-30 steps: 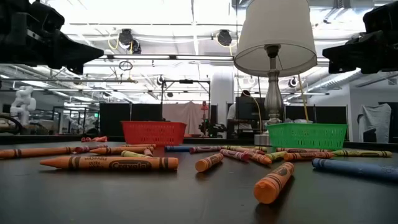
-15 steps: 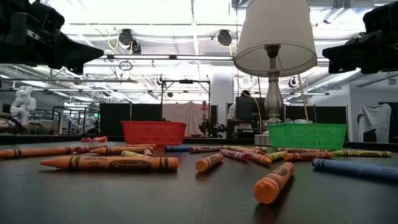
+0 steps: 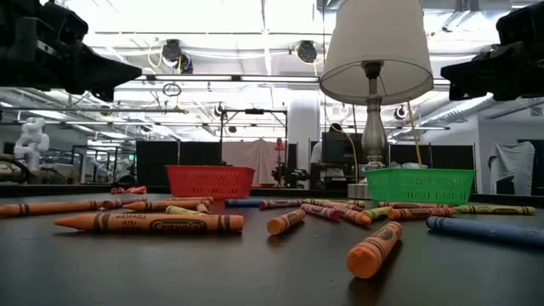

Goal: Sort crayons

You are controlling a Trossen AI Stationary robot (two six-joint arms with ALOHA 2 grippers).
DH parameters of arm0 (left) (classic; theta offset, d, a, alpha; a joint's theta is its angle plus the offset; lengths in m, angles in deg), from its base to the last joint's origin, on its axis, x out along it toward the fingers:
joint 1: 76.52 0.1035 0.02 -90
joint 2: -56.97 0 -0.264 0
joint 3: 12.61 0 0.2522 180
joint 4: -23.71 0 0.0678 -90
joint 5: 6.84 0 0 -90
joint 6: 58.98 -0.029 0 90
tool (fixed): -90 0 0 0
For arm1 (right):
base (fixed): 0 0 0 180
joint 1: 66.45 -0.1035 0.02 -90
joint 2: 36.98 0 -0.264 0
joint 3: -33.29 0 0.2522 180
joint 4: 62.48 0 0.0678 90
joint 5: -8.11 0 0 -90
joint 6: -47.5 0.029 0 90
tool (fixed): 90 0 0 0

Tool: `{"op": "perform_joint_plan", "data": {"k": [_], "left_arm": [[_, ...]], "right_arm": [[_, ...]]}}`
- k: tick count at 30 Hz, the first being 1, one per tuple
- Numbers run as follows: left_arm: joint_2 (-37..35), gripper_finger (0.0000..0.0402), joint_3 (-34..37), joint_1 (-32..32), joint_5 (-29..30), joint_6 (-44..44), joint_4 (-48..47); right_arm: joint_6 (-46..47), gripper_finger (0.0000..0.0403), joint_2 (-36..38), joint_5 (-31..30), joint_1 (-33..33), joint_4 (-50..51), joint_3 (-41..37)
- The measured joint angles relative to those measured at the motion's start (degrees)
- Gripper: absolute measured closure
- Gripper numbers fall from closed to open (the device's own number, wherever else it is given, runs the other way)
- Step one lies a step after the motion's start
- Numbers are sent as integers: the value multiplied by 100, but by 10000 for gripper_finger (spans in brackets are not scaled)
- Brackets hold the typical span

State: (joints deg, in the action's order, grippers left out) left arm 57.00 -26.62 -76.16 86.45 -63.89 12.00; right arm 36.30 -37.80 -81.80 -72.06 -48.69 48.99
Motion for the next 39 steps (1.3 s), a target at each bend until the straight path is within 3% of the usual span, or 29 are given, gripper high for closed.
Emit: {"op": "perform_joint_plan", "data": {"k": [39], "left_arm": [[-2,402,0,0,0,-1,0]], "right_arm": [[-19,403,0,0,0,-241,0]]}}
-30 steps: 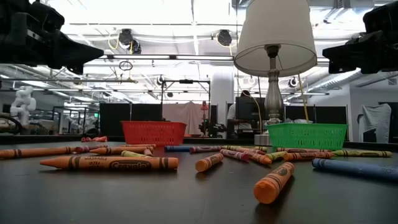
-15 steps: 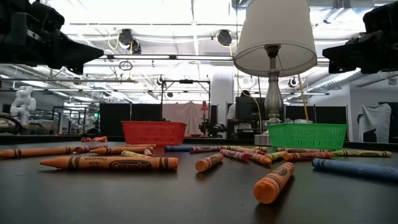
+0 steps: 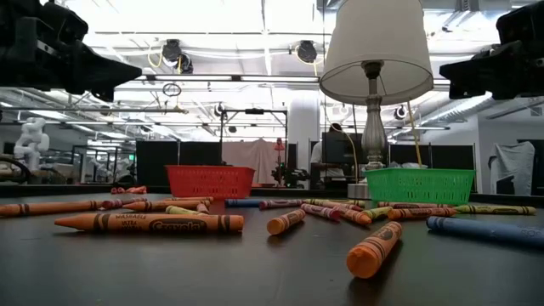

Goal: Sort crayons
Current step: Put the red crayon into the green basket

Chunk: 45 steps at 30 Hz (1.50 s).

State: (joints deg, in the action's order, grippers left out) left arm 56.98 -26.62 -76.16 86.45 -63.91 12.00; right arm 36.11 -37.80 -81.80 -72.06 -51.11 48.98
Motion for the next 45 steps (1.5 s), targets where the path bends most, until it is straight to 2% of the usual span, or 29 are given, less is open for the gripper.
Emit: {"op": "perform_joint_plan", "data": {"k": [12,21,27,35,45], "left_arm": [[0,402,1,0,-1,0,0],[0,402,1,0,0,0,0],[0,402,2,0,0,0,2],[1,402,1,0,-1,0,1],[1,402,2,0,-1,0,0]], "right_arm": [[162,403,-2,5,0,112,119],[131,403,-2,0,0,303,706],[128,403,-189,-1,0,999,1425],[167,403,-865,1,0,2240,2745],[172,403,-2011,1,0,2596,4221]]}}
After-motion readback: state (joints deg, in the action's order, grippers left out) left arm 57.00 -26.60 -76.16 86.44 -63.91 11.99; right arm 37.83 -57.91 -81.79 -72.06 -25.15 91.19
